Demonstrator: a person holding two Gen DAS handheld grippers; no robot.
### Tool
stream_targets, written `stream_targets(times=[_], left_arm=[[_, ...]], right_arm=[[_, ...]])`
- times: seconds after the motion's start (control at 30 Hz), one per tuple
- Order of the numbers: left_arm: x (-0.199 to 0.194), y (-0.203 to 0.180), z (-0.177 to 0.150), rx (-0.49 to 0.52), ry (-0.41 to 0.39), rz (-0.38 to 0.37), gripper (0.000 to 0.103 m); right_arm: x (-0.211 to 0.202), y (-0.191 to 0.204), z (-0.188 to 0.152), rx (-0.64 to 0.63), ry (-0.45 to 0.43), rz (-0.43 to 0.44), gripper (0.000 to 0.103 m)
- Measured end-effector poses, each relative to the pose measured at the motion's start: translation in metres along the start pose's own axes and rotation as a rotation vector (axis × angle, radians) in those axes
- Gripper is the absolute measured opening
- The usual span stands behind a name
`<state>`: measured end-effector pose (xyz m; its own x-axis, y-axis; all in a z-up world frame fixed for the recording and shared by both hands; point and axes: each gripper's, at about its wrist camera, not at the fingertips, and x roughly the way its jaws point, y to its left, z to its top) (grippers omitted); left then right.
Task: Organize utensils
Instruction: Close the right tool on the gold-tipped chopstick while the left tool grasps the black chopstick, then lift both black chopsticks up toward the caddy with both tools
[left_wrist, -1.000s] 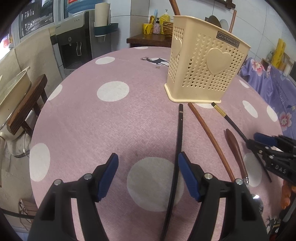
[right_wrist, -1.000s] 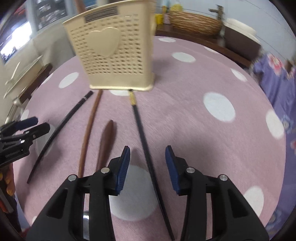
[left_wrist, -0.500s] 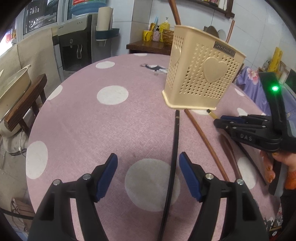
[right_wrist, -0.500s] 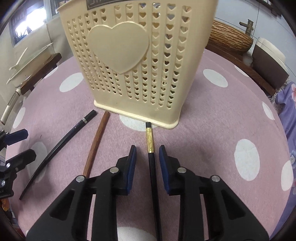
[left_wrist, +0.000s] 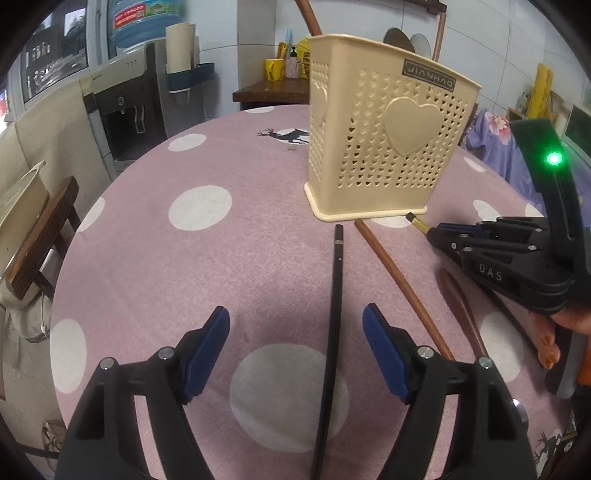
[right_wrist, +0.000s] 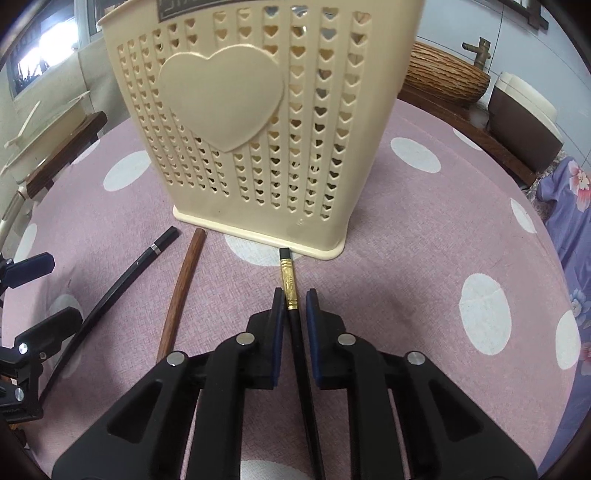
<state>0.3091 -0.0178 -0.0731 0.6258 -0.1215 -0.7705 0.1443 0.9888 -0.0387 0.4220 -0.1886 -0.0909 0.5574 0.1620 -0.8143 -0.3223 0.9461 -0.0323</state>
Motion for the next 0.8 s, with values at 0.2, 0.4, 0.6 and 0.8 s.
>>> stream_targets(times=[0.2, 0.4, 0.6, 0.8], left_arm=[[0.011, -0.014, 0.010, 0.062, 0.041, -0.018, 0.067], [0.030, -0.018, 0.024, 0.088, 0.087, -0.028, 0.064], [0.043, -0.019, 0.032, 0.078, 0.099, -0.018, 0.051], [0.046, -0.025, 0.035, 0.105, 0.083, 0.011, 0.031]], right_arm=[[-0.001, -0.002, -0.003, 0.025, -0.001, 0.017, 0.008], [-0.004, -0.011, -0.006, 0.035, 0.005, 0.034, 0.008], [-0.004, -0.012, -0.006, 0.044, 0.003, 0.037, 0.008], [-0.003, -0.010, -0.006, 0.041, 0.004, 0.030, 0.008]])
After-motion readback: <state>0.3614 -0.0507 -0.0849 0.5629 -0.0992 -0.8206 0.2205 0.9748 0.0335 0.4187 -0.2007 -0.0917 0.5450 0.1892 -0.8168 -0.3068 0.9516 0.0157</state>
